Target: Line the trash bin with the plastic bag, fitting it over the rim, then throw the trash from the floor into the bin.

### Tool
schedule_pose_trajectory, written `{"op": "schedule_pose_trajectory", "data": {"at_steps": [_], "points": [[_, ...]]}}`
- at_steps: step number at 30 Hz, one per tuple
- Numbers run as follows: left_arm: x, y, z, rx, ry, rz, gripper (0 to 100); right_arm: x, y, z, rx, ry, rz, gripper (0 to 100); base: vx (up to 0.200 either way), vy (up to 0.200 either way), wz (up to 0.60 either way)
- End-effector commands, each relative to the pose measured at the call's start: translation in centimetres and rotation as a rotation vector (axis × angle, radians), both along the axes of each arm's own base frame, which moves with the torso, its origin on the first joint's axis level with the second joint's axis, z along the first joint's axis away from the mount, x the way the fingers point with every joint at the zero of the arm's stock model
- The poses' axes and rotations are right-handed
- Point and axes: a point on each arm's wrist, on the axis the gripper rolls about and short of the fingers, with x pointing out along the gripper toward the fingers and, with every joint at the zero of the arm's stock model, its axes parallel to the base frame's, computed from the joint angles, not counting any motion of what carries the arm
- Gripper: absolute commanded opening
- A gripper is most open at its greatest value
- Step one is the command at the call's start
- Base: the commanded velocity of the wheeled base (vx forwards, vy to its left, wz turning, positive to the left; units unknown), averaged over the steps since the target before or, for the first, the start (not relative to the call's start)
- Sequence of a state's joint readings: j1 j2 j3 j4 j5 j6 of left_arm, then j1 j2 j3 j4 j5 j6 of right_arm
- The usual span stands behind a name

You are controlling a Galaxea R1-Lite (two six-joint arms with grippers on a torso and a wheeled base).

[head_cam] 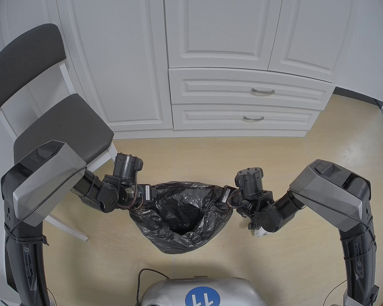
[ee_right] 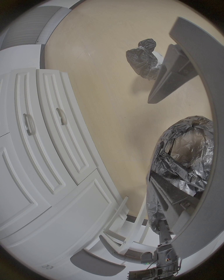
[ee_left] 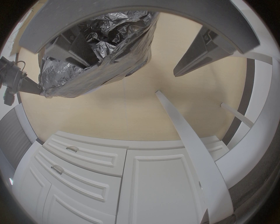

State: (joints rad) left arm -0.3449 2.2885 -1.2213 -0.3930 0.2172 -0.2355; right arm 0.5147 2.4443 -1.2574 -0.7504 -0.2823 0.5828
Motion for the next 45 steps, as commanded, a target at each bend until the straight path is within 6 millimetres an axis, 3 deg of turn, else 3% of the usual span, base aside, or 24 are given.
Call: {"op": "schedule_pose_trajectory", "data": {"at_steps": [1, 8, 13, 45], "points": [[0.2, 0.2, 0.2, -0.002, -0.008, 0.006, 100, 0.0, 0.0, -0.2, 0.001, -0.001, -0.003, 100, 0.0, 0.0, 0.0], [1.3, 0.7, -0.9, 0.003, 0.002, 0.027, 100, 0.2, 0.0, -0.6, -0.003, 0.002, -0.006, 100, 0.0, 0.0, 0.0], [1.8, 1.2, -0.5, -0.009, -0.018, 0.042, 100, 0.6, 0.0, -0.8, 0.02, -0.043, -0.014, 100, 0.0, 0.0, 0.0], [4.7, 0.1, -1.5, -0.035, -0.058, 0.05, 100, 2.9, -0.2, -1.3, 0.101, -0.088, -0.063, 100, 0.0, 0.0, 0.0]]}}
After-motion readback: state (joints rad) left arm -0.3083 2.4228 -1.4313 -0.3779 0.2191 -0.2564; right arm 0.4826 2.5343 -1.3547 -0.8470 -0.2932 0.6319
